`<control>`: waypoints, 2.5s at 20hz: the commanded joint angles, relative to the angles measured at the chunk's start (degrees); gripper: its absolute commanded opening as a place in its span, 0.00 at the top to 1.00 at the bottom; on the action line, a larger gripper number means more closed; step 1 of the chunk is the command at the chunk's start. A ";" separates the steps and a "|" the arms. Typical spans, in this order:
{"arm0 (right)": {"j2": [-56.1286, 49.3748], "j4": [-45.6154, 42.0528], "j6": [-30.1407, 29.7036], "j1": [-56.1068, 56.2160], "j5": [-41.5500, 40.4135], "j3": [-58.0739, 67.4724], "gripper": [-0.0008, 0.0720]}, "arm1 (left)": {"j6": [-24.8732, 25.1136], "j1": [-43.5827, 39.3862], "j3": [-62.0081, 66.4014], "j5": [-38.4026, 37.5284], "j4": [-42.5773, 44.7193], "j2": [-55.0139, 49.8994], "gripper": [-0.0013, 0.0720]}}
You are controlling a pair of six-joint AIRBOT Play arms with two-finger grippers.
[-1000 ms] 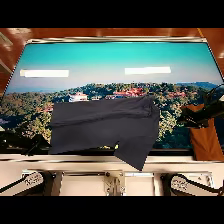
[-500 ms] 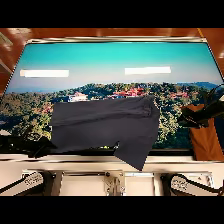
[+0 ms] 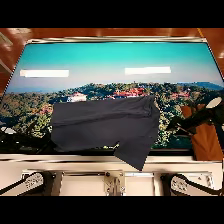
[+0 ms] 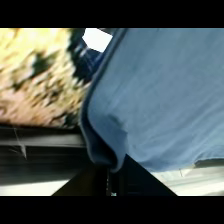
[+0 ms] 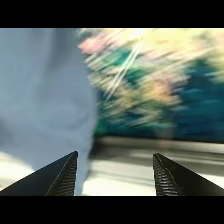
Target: Fold the shirts.
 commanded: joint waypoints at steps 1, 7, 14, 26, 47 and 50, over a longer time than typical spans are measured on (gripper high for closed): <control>2.80 3.58 0.00 5.22 -5.05 -10.14 0.15 | 0.04 -0.17 0.66 -2.43 -0.55 2.10 0.92; 2.97 7.96 1.51 12.55 -16.06 -19.76 0.16 | 0.94 -0.17 0.66 -4.15 -0.94 3.02 0.92; 2.97 9.75 6.36 18.86 -22.62 -20.15 0.70 | 3.26 -0.15 0.74 -4.02 -1.18 3.02 0.92; 1.09 12.63 8.79 18.91 -21.31 9.79 0.92 | 5.22 -2.93 20.00 -2.10 -8.44 3.80 0.92; -21.64 3.17 7.76 9.66 -15.63 28.87 0.03 | -15.04 -9.77 47.82 -13.09 4.74 -23.37 0.34; -23.98 4.15 6.71 8.92 -12.68 28.87 0.03 | -14.75 -11.74 47.78 -12.72 4.72 -20.41 0.34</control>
